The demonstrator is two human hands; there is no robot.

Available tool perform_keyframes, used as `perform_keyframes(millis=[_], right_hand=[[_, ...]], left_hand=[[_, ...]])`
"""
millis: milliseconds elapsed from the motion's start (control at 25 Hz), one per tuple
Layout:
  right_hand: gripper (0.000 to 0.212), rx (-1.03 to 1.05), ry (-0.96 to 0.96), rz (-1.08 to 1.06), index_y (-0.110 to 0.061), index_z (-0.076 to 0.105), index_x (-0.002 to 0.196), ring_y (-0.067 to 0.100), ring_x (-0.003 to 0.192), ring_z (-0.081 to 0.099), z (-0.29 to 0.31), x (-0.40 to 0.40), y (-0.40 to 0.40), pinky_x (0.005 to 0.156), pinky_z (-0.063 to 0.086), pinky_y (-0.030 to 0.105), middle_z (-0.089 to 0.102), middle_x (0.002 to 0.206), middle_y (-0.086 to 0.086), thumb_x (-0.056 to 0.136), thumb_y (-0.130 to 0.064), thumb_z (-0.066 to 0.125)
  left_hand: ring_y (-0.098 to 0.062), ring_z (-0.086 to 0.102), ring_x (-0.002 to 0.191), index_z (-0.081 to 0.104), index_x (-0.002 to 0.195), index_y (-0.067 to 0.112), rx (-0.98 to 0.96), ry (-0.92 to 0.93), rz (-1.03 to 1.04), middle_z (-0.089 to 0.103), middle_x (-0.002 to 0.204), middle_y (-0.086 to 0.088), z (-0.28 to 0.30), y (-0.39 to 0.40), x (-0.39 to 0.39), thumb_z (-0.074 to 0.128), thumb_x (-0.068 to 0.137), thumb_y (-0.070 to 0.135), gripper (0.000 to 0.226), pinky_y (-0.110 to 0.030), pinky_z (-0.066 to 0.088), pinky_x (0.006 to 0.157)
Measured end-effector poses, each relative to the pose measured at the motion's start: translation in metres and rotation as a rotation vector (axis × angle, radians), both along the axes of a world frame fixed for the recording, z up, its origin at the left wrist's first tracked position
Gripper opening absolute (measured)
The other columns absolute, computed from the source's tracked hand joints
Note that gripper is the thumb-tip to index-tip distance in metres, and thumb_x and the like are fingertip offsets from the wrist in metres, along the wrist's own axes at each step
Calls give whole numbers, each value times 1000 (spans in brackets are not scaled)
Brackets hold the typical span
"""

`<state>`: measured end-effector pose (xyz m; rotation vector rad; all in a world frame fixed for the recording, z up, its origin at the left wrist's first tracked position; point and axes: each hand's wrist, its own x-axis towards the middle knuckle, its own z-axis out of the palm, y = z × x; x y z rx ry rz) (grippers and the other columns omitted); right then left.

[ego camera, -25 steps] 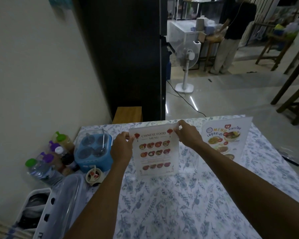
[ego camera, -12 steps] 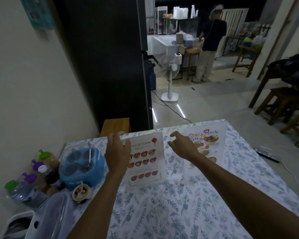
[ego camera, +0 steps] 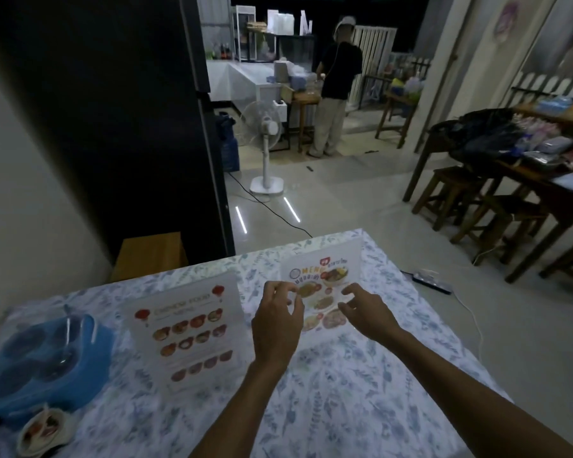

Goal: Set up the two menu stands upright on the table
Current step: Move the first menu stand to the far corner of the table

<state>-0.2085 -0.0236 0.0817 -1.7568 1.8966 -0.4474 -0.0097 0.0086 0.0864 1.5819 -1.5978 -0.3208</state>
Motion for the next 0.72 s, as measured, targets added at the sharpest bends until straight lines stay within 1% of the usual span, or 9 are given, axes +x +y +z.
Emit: perform_keyframes(millis=[160,240,360,440,520,640,720], right_hand=[[32,54,-15,-49,-23,52,122,18,81,70,-18,-49,-17,75,60,41,74,101,1,94,-37,58],[36,88,-15,-43,-21,50,125,18,81,70,-29,-64,-25,76,60,43,74,101,0,94,-39,58],[48,133,-26,-37,-18,42,131,21,87,70,-50,-79,-46,78,58,43,74,104,3,92,-39,60],[56,161,-37,-15,-17,38,133,24,92,69,-64,-83,-60,79,58,42,73,110,7,89,-38,65],[60,200,-47,29,-17,39,133,25,95,68,-80,-85,-71,79,56,40,69,116,9,86,-37,70],[56,235,-58,108,-19,42,130,24,92,68,-97,-86,-83,78,57,42,68,115,9,84,-35,71],[54,256,-61,160,-17,43,129,25,93,68,-108,-86,-90,79,58,43,68,115,11,85,-33,71]], left_hand=[[-2,62,83,57,103,28,115,4,88,53,108,14,-32,-9,-22,61,93,33,12,-28,55,60],[-5,61,79,50,96,30,178,-1,136,54,101,11,-47,-11,-25,63,92,34,14,-27,52,58],[-12,56,68,34,84,27,326,4,239,49,85,6,-68,-18,-23,70,85,42,39,-29,43,49],[-16,55,64,32,85,24,434,-9,285,47,83,4,-81,-26,-22,73,77,53,51,-33,44,48],[-18,57,70,34,90,22,491,-28,295,48,89,4,-94,-33,-25,75,71,60,59,-34,48,51],[-20,59,79,38,94,24,541,-26,320,51,92,4,-102,-44,-34,75,69,64,60,-36,53,58],[-23,64,88,44,106,22,572,-12,354,58,101,2,-110,-49,-41,74,69,65,64,-40,57,65]])
